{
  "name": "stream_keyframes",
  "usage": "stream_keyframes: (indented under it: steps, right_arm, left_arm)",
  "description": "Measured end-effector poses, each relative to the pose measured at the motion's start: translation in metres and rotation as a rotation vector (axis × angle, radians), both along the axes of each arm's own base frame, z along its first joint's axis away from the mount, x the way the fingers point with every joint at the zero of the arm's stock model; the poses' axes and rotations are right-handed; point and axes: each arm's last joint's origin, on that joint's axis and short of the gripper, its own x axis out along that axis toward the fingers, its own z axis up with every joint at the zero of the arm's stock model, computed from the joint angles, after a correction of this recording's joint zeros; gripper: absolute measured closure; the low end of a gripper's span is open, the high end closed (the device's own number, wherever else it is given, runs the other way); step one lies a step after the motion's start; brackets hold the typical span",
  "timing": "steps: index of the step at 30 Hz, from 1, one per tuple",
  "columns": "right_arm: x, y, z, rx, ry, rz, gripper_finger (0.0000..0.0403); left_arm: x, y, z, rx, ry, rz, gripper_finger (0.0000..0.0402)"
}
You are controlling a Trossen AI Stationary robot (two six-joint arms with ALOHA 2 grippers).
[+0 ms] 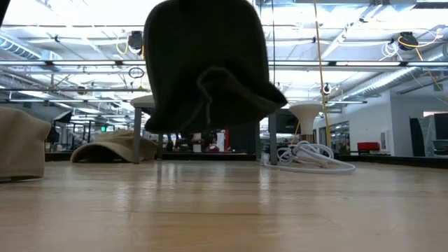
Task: Pick & Place hat
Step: Stack the gray cap on the gray caps on the shelf
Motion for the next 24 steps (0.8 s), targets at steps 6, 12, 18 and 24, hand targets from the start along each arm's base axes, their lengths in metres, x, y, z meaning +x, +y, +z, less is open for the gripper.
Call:
stream_keyframes:
  steps: [6, 12, 18, 24]
  right_arm:
    - [0.011, 0.013, -0.008, -0.23, 0.003, -0.026, 0.0206]
    - [0.029, 0.023, -0.019, -0.399, 0.026, -0.08, 0.0206]
    - [0.052, 0.034, -0.029, -0.366, 0.022, -0.038, 0.0206]
    - [0.068, 0.04, -0.045, -0.361, 0.077, -0.04, 0.0206]
  left_arm:
    - [-0.004, -0.004, 0.031, -0.057, -0.068, -0.094, 0.0392]
    - [-0.007, 0.005, 0.055, -0.219, -0.137, -0.08, 0.0392]
    - [-0.008, 0.015, 0.061, -0.303, -0.154, -0.031, 0.0392]
    - [-0.006, 0.022, 0.062, -0.311, -0.17, -0.02, 0.0392]
